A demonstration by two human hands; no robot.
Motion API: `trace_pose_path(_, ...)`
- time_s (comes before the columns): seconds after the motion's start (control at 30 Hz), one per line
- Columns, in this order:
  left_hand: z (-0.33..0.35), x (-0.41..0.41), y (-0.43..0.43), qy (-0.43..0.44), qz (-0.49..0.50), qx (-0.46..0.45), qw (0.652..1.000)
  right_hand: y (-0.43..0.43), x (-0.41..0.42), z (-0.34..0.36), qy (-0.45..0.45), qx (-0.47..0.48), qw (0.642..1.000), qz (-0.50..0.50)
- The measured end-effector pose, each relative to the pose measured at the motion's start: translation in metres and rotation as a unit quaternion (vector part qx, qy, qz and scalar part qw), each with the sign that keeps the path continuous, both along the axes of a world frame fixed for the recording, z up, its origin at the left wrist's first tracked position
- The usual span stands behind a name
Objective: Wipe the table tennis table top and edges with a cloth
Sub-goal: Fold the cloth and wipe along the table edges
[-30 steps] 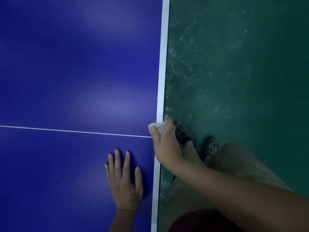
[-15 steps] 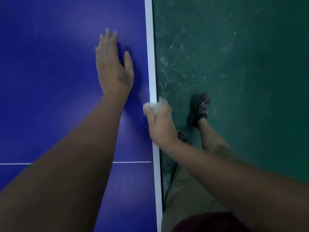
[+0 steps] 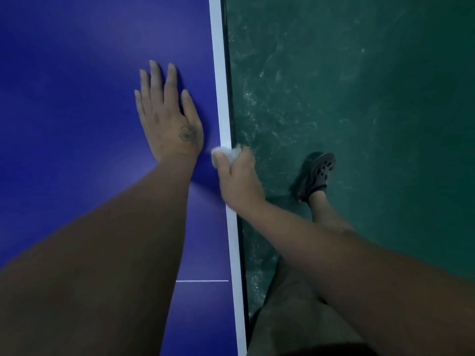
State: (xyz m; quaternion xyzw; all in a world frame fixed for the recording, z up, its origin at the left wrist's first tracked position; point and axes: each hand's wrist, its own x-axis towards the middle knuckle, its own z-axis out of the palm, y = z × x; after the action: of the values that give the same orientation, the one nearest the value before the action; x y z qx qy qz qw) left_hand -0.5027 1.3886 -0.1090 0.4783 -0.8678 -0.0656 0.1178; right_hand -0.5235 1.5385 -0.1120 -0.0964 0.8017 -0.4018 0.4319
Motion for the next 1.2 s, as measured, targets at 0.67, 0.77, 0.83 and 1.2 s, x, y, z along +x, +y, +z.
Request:
trace_pose_path(0.67, -0.002, -0.003, -0.003, -0.006, -0.002, 0.008, 1.000, -0.043, -0.038, -0.003, -0.027, -0.017, 0.999, -0.038)
trace_pose_path(0.77, -0.001, -0.003, -0.003, -0.002, -0.003, 0.019, 1.000, -0.097, -0.089, -0.013, -0.006, -0.022, 0.999, -0.043)
trace_pose_path(0.83, 0.001, -0.004, -0.002, 0.001, -0.004, 0.029, 1.000, -0.123, -0.118, -0.017, -0.018, -0.032, 0.999, -0.040)
trace_pose_path(1.2, 0.005, -0.006, -0.003, 0.000, 0.001, 0.053, 0.999, -0.079, -0.085, 0.003, -0.056, 0.001, 0.998, 0.003)
